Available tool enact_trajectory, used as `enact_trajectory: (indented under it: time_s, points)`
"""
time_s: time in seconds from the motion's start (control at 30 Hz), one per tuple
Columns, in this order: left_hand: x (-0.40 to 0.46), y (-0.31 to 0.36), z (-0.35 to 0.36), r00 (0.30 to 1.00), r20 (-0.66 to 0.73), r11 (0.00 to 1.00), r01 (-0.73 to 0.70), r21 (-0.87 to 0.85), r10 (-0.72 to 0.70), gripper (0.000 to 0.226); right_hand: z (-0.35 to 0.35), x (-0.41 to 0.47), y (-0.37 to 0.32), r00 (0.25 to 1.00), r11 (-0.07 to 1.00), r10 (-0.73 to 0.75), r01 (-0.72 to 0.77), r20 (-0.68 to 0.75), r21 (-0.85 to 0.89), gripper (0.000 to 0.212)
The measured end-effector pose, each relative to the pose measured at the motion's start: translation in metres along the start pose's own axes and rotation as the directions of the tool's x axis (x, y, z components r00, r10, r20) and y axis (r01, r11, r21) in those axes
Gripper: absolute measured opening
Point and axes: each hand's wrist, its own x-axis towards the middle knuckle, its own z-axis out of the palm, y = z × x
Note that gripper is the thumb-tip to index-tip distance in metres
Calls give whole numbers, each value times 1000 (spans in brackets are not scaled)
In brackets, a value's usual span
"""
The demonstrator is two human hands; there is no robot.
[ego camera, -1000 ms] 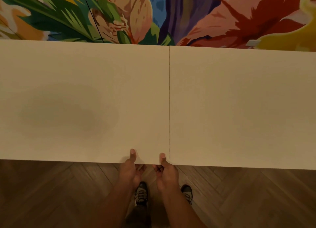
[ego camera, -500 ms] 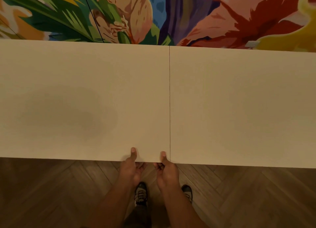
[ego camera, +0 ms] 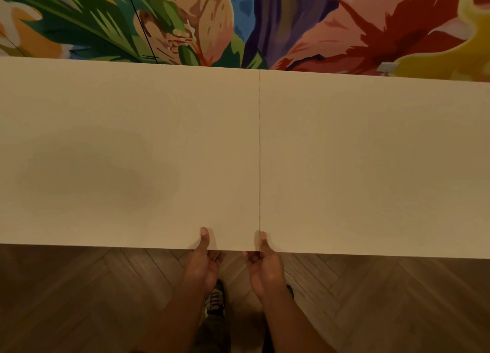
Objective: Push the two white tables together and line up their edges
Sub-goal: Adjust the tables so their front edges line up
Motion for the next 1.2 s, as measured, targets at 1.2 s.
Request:
enact_trajectory:
  time_s: [1.2]
  points:
    - [-2, -59, 34, 992, 64, 989, 101, 111, -109, 49, -20, 13, -19, 988, 959, -147, 131, -49, -251, 35]
